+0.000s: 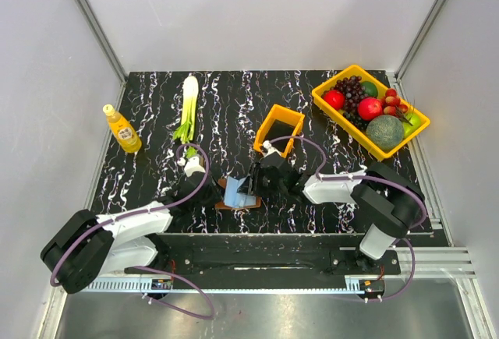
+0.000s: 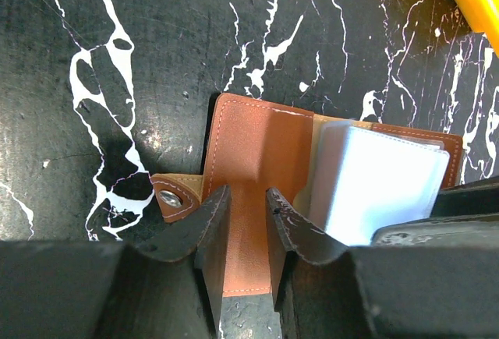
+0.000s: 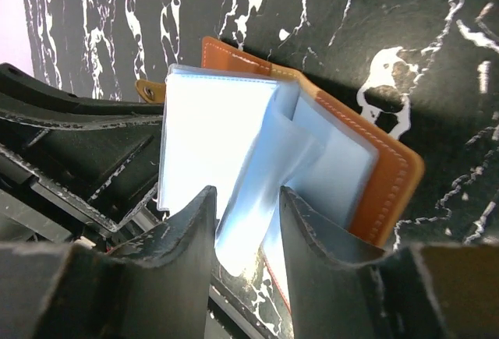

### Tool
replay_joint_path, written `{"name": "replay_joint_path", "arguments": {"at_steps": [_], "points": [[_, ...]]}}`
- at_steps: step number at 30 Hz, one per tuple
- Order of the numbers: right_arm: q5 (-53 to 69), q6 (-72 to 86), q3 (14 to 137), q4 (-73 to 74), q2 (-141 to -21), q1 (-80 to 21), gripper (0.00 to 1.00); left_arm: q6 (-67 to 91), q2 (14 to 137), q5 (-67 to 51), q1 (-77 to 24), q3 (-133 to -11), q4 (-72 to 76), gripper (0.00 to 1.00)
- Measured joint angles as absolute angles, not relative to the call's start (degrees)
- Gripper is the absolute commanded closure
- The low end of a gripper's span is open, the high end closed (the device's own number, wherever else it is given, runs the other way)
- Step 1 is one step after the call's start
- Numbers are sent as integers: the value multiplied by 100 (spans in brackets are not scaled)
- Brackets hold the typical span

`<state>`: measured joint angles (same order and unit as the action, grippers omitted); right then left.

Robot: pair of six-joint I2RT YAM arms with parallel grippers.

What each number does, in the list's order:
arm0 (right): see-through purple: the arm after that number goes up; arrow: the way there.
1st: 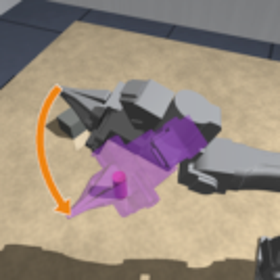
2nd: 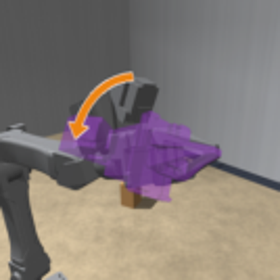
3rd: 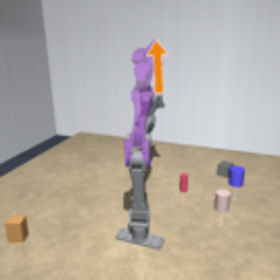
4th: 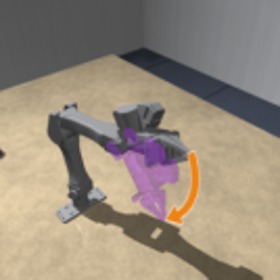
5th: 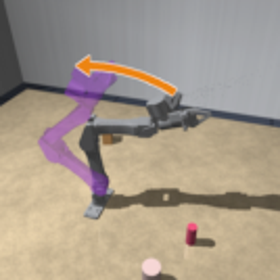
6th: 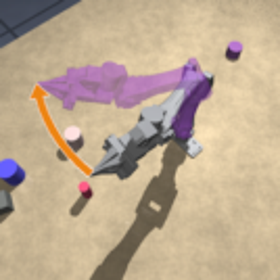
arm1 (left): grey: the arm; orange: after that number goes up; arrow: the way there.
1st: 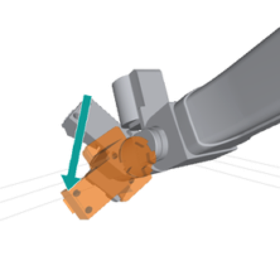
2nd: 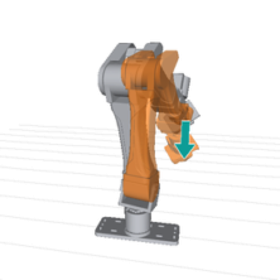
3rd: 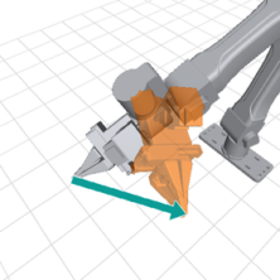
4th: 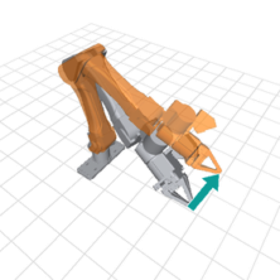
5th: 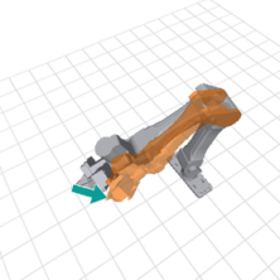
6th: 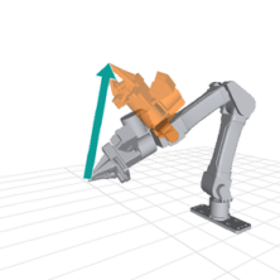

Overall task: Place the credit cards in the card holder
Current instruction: Open the card holder at the center of the board.

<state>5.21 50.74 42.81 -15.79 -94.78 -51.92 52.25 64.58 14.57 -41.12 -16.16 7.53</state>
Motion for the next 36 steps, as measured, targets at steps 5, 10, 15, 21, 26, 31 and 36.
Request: {"name": "replay_joint_path", "arguments": {"at_steps": [5, 10, 15, 21, 26, 31, 36], "points": [[937, 5043, 4283, -2058, -9749, -5190, 46, 5207, 6359, 1457, -4112, -1616, 744, 67], [1361, 4969, 4285, -2641, -9760, -5190, 41, 5192, 6324, 1457, -4112, -1616, 742, 67], [1463, 4932, 4316, -2786, -9782, -5190, 43, 5194, 6351, 1459, -4112, -1616, 729, 65], [1260, 4998, 4390, -2729, -10084, -5190, 67, 5194, 6204, 1505, -4095, -1614, 565, 60], [1144, 4980, 4453, -2528, -10232, -5186, 73, 5190, 5594, 1643, -4001, -1584, 246, 57], [1103, 4873, 4853, -2060, -10405, -5186, 78, 5153, 4947, 1789, -3872, -1562, -113, 55], [685, 4775, 5183, -1369, -10429, -5186, 78, 4825, 4449, 1592, -3857, -1562, 5, 57]]}}
